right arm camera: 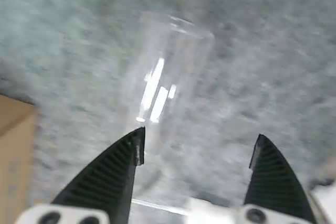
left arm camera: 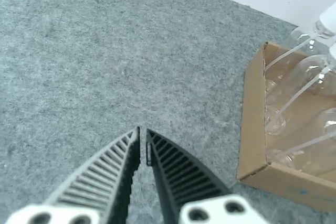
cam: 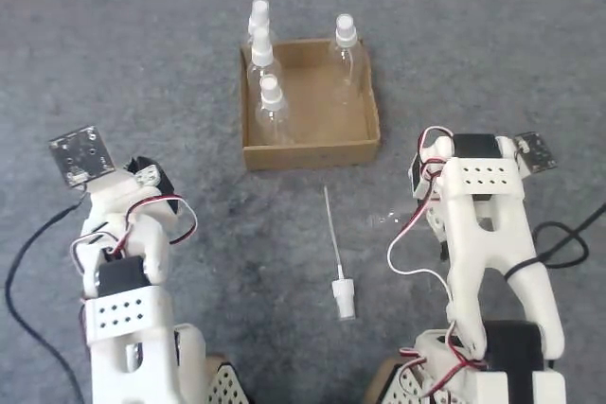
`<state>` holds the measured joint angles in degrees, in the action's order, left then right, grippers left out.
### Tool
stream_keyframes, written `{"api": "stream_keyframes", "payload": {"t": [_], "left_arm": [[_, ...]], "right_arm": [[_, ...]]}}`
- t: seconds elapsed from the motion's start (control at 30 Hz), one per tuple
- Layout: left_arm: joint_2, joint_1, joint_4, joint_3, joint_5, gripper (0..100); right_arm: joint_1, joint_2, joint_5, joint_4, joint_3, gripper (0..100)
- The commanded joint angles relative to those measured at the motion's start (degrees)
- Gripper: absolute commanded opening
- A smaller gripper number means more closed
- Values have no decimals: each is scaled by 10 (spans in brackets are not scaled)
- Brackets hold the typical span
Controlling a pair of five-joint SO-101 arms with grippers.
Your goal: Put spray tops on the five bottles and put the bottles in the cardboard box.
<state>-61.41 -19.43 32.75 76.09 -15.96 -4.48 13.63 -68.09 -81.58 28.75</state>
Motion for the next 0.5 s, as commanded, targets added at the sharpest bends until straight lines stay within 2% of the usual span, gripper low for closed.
{"api": "stream_keyframes", "payload": {"t": [0.0, 0.27, 0.47], "left_arm": [[-8, -4, -19, -3, 6, 12], [-8, -4, -19, -3, 6, 12], [-8, -4, -19, -3, 7, 12]], "right_arm": [[7, 38, 65, -49, -69, 267], [2, 38, 167, -92, -110, 267], [1, 38, 283, -96, -112, 266]]}}
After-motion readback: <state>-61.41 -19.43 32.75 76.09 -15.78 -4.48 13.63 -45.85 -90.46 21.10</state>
